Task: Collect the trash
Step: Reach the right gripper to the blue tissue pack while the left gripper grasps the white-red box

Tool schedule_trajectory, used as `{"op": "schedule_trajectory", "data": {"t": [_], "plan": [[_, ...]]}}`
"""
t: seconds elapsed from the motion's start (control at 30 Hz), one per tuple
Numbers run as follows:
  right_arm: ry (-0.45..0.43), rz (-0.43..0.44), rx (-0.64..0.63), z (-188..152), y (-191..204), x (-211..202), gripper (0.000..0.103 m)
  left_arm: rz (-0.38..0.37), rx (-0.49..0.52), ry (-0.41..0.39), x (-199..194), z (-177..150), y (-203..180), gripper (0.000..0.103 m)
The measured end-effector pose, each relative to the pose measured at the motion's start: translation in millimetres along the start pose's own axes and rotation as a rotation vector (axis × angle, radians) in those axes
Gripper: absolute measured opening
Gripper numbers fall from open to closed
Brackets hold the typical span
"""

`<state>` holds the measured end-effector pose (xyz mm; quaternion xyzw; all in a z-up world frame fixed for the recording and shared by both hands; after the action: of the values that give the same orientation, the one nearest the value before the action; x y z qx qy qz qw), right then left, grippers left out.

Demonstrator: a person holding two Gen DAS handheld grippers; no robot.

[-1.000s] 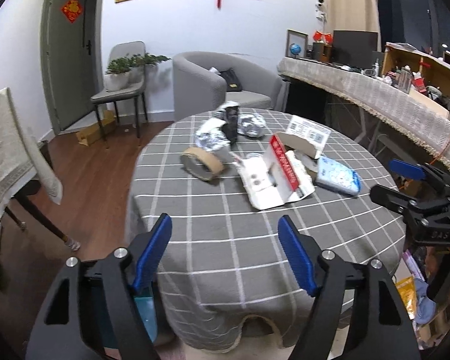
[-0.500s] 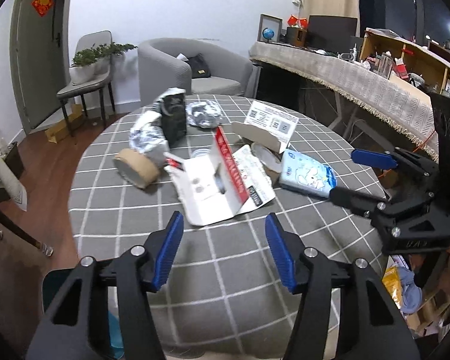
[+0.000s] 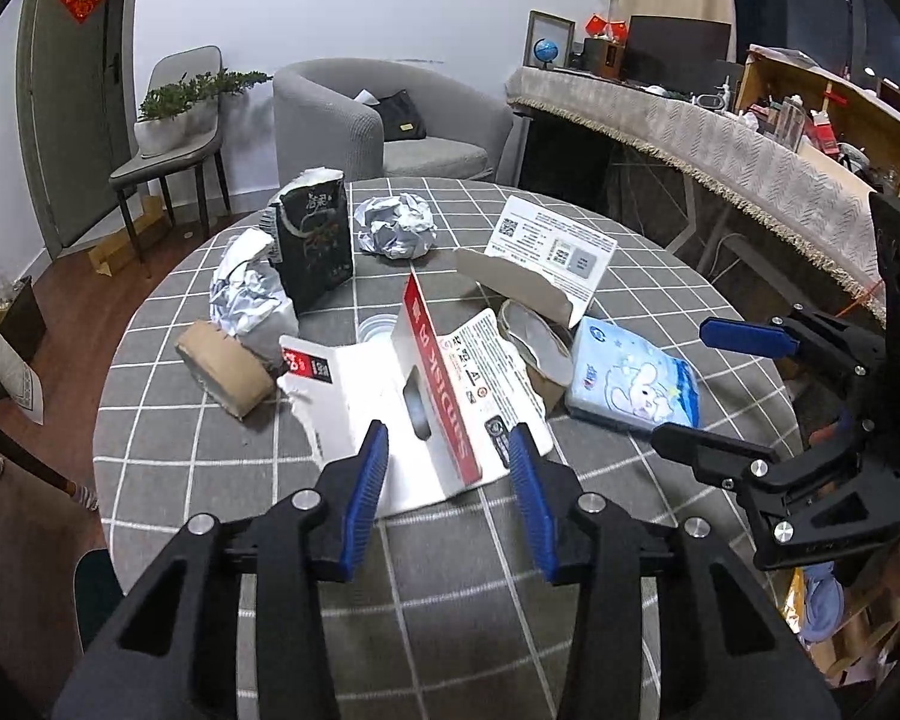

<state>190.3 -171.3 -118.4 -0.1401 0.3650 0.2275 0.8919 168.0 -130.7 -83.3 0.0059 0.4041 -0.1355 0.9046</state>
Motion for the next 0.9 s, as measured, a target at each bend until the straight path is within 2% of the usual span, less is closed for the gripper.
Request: {"op": "schedule_trajectory", "data": {"t": [0.17,0.2,0.27,0.53,0.6,0.73,0.8,0.9], "plan": [[0.04,0.028,-0.03,-1,3,11,0.084,0.011,-0.022,0.032,9,4,6,0.041],[0.051,0.024,-0.043,-2,4,15,0.084,0.013,-0.023,0.036,10,4,6,0.036],[0.057,0.021,-0.052,-1,3,19,0.084,0.023,-0.022,0.049,14,5,8,0.032],[0.079,0.015,-0.061,6,-4,30,0.084,0.041,-0.018,0.05,18,13,12,0.033],[0.093,0.013,-0.066,7,-4,33,0.083,0.041,-0.019,0.049,18,14,14,0.027],[0.109,0.037,-0.053,9,-5,37,0.074,0.036,-0.02,0.049,20,18,15,0.018],[0.113,0.058,-0.046,9,-4,37,0.068,0.03,-0.02,0.051,20,18,14,0.008],[0.121,0.08,-0.04,10,-2,38,0.063,0.023,-0.01,0.05,20,17,12,0.005]]}}
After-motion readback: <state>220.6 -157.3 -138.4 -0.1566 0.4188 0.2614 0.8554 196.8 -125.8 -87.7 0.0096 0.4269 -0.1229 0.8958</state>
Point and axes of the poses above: each gripper's, at about its wrist camera, not at the fingertips, and x roughly the way its jaws point, y to its left, z to its top, the point moved 9 cm from there along x, roughly the way its jaws point, and after that the axes turned 5 degrees about y, right-handed, at the moved point
